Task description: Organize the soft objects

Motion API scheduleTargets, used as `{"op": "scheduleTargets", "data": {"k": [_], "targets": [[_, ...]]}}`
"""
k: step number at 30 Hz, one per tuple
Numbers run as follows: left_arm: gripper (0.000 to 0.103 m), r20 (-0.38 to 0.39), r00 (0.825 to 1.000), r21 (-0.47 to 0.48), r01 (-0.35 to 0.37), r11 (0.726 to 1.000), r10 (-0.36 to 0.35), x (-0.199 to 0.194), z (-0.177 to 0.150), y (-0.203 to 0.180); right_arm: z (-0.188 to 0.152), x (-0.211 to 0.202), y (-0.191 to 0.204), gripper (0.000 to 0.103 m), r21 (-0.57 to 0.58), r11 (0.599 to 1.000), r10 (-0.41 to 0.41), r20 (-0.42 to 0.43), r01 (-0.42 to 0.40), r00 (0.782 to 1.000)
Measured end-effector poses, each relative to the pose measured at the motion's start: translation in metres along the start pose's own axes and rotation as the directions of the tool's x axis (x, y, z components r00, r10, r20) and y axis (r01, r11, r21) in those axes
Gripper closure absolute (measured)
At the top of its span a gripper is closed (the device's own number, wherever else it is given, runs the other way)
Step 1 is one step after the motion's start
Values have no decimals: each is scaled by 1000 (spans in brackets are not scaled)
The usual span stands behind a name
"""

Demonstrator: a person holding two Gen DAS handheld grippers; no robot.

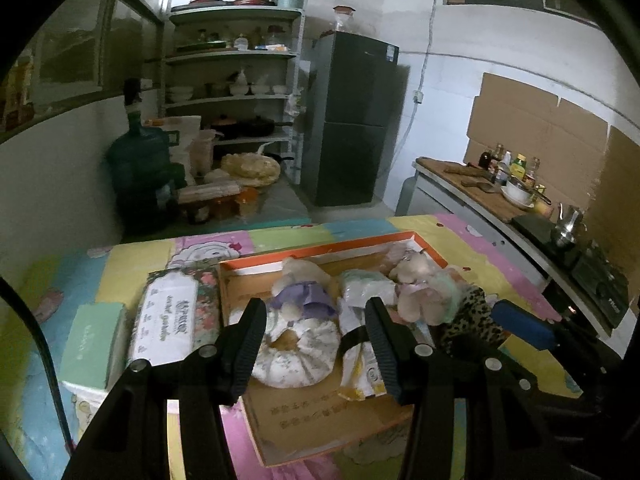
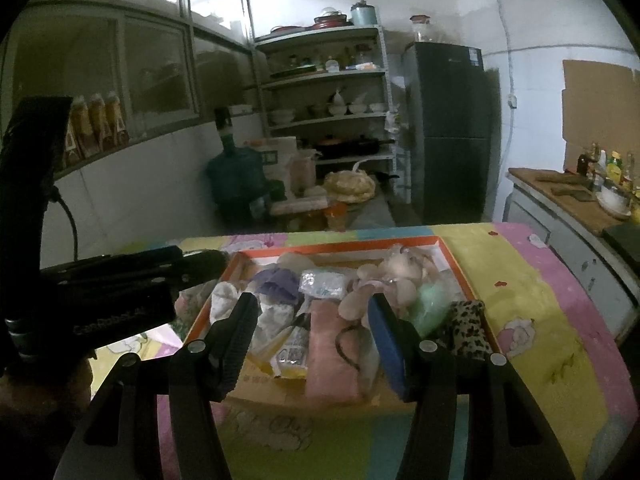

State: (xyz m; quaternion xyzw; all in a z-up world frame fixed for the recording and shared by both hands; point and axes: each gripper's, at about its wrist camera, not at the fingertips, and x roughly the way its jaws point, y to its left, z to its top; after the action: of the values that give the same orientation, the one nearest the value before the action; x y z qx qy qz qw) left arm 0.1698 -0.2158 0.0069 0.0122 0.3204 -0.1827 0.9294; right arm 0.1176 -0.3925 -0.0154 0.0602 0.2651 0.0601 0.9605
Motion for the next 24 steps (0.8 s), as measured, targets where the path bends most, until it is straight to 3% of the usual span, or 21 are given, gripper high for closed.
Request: {"op": "scheduleTargets", "data": {"k": [18, 24], "targets": [[52, 35, 992, -67, -123, 990, 125, -34, -28, 32, -8, -12, 32, 43, -6, 1000, -7, 9, 7, 1000], [52, 95, 969, -55, -222, 974, 226, -56, -41, 34, -11, -17, 49, 32, -13, 1000, 0, 21, 0, 1000]]}}
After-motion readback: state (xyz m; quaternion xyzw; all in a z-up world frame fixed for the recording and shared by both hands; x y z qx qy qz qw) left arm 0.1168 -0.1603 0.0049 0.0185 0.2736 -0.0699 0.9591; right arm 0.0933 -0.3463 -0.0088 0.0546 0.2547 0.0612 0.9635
